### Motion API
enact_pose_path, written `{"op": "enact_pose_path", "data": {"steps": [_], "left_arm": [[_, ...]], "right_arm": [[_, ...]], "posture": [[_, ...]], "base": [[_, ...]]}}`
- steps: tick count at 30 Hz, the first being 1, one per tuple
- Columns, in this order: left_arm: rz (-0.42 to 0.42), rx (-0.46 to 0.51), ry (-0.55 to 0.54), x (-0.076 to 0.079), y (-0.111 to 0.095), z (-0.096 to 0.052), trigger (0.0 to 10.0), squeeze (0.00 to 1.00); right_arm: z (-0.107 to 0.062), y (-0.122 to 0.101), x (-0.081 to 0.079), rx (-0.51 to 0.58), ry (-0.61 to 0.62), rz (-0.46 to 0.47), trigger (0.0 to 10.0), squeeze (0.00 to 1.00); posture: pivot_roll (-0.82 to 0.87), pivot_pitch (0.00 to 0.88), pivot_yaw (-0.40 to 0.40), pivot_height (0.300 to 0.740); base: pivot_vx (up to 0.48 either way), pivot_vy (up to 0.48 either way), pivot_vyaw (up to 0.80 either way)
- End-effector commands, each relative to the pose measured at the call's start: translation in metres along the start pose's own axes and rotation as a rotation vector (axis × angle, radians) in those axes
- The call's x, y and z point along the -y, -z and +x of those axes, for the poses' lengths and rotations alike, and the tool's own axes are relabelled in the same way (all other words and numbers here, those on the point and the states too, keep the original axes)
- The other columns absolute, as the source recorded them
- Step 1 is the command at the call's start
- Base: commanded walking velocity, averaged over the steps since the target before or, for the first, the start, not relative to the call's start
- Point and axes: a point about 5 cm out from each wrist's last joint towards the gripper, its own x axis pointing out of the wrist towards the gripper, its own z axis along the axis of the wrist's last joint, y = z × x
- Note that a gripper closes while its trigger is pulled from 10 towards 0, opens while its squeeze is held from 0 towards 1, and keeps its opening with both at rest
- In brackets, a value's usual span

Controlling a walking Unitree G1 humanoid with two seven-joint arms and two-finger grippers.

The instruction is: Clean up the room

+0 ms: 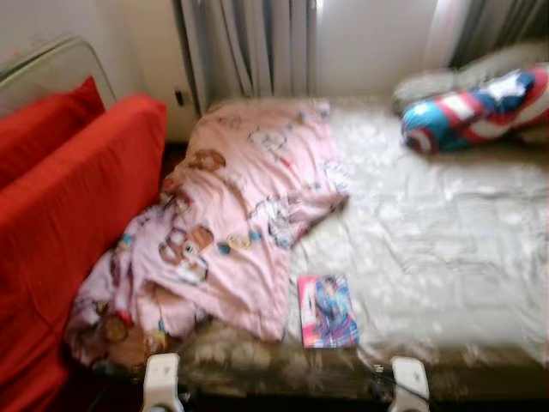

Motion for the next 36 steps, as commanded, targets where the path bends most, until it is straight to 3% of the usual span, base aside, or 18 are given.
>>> {"op": "enact_pose_path", "data": {"steps": [1,9,14,15,17,21,23,27,36], "left_arm": [[0.012,-0.010,-0.028,-0.011,0.002,-0.002,10.0,0.00],[-0.012,0.098,0.004,-0.007,-0.022,0.002,10.0,0.00],[-0.008,0.241,0.056,-0.004,-0.048,0.004,10.0,0.00],[-0.008,0.241,0.056,-0.004,-0.048,0.004,10.0,0.00],[0.008,0.354,0.101,0.006,-0.070,0.004,10.0,0.00],[0.011,0.450,0.122,0.009,-0.084,0.001,10.0,0.00],[0.016,0.596,0.135,0.010,-0.104,-0.007,10.0,0.00],[0.029,0.721,0.157,0.014,-0.124,-0.020,10.0,0.00],[0.008,0.792,0.162,0.019,-0.130,-0.037,10.0,0.00]], "right_arm": [[0.002,-0.005,-0.013,0.021,-0.037,0.002,10.0,0.00],[0.004,-0.024,-0.017,0.115,-0.072,-0.002,10.0,0.00],[0.006,-0.060,-0.017,0.296,-0.086,-0.001,10.0,0.00],[0.006,-0.060,-0.017,0.296,-0.086,-0.001,10.0,0.00],[0.004,-0.073,-0.018,0.375,-0.094,-0.005,10.0,0.00],[0.001,-0.083,-0.019,0.453,-0.098,-0.006,10.0,0.00],[-0.004,-0.094,-0.019,0.548,-0.095,-0.007,10.0,0.00],[-0.010,-0.100,-0.020,0.619,-0.095,-0.007,10.0,0.00],[-0.020,-0.105,-0.012,0.697,-0.067,0.007,10.0,0.00]], "posture": [[-0.02,0.000,0.022,0.740],[-0.02,0.000,0.025,0.740],[-0.02,0.000,0.022,0.740],[-0.02,0.000,0.022,0.740],[-0.02,0.000,0.022,0.740],[-0.03,0.000,0.020,0.740],[-0.04,0.000,0.020,0.740],[-0.04,0.000,0.016,0.740],[-0.04,0.000,0.000,0.740]], "base": [[0.000,0.000,0.00],[0.000,0.000,0.00],[0.000,0.000,0.00],[0.000,0.000,0.00],[0.000,0.000,0.00],[0.000,0.000,0.00],[0.000,0.000,0.00],[0.000,0.000,0.00],[0.000,0.000,0.00]]}}
